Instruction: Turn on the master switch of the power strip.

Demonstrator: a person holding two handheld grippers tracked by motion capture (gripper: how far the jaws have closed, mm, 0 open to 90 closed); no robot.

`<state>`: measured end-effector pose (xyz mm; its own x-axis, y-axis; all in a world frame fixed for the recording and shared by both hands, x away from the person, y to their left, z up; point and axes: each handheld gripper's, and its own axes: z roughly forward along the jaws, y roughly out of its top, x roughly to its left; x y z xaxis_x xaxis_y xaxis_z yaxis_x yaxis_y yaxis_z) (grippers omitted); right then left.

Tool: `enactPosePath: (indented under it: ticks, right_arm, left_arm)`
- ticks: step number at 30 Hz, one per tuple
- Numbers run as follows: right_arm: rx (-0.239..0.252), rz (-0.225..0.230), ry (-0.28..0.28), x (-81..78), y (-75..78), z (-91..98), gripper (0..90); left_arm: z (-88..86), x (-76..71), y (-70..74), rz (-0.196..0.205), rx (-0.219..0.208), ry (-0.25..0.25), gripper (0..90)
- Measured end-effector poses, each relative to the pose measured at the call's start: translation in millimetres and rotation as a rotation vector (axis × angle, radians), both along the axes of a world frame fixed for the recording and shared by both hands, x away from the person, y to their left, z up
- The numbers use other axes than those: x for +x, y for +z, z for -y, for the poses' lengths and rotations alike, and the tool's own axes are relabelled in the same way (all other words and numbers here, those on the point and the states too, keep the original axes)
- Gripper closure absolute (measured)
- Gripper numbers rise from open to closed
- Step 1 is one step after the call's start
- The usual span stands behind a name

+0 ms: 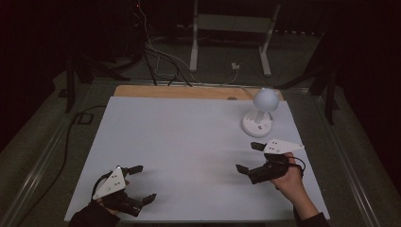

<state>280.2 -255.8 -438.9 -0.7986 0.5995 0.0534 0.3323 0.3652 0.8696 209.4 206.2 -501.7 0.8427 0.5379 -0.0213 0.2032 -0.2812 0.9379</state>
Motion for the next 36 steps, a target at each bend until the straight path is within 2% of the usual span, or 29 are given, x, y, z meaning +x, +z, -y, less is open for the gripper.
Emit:
enactPosePath:
  ticks: [4, 10, 16, 22, 36]
  right_arm:
    - [-0.001, 0.017, -0.026, 3.6, 1.3, 2.5, 0.0]
    - [0.014, -0.001, -0.053, 11.1, -0.5, 9.7, 0.7]
    - [-0.011, 0.013, -0.091, 20.9, -2.6, 16.7, 0.6]
    - [-0.015, 0.0, -0.121, 30.0, -1.3, 25.2, 0.0]
    - [-0.025, 0.021, -0.192, 46.1, 5.5, 44.7, 0.0]
  left_arm:
    - [0.3, -0.2, 0.2, 0.002, 0.003, -0.001, 0.0]
    - [0.2, -0.3, 0.7, 0.004, -0.001, -0.001, 0.0]
    - [0.8, -0.3, 0.3, 0.0, 0.006, -0.006, 0.0]
    - [1.0, -0.6, 0.5, 0.002, 0.003, -0.005, 0.0]
    - [1.5, -0.9, 0.3, 0.003, 0.015, -0.007, 0.0]
